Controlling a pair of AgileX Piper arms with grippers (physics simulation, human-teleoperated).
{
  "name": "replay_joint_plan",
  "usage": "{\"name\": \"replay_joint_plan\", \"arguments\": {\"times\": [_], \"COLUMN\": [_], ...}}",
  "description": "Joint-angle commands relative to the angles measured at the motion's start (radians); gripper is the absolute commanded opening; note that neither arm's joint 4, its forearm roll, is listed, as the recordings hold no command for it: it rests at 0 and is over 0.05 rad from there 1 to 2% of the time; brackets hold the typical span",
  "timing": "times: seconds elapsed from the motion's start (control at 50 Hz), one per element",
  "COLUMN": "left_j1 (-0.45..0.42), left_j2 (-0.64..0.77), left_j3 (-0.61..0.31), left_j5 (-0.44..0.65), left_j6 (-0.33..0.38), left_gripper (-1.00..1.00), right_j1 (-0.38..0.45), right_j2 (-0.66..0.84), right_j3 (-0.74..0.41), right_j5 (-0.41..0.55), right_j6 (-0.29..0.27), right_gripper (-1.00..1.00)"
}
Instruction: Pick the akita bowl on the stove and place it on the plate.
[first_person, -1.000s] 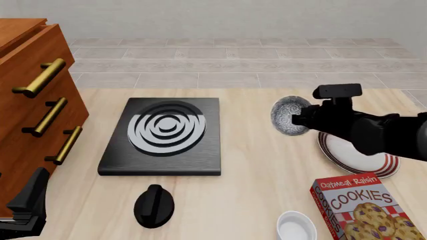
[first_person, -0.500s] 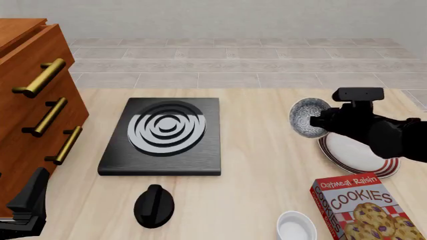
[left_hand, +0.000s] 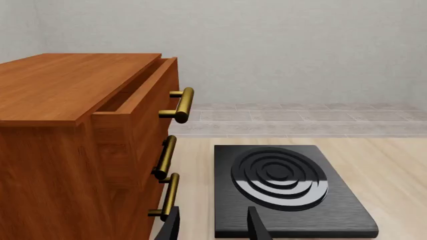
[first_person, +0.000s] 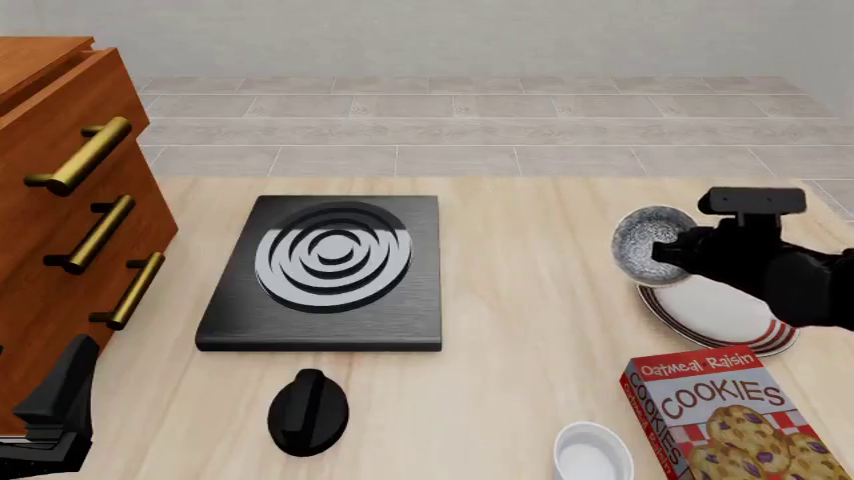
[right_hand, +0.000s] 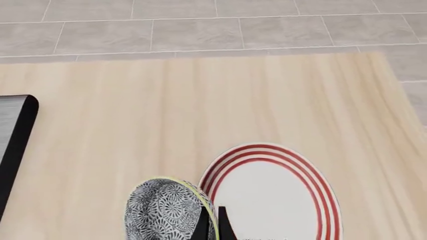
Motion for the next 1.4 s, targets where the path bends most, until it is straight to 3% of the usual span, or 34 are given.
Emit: {"name": "replay_joint_plan", "arguments": {"times": [0.02,0.62,1.4], "left_j1": [0.0,0.0,0.0], "left_j2": [0.0,0.0,0.0], "left_j3": [0.0,0.0,0.0], "left_j5": [0.0,0.0,0.0], "left_j6": [0.0,0.0,0.0], "left_gripper": [1.0,1.0,1.0], "right_j1": [-0.045,-0.184,-0.259], "right_j2": [0.007,0.073,0.172], "right_j3": [0.01,0.022,-0.01], "right_j5": [-0.014,-0.055,-0.089], "right_j6": [-0.016,-0.082,-0.083], "right_gripper": [-1.0,-1.0,-1.0]}}
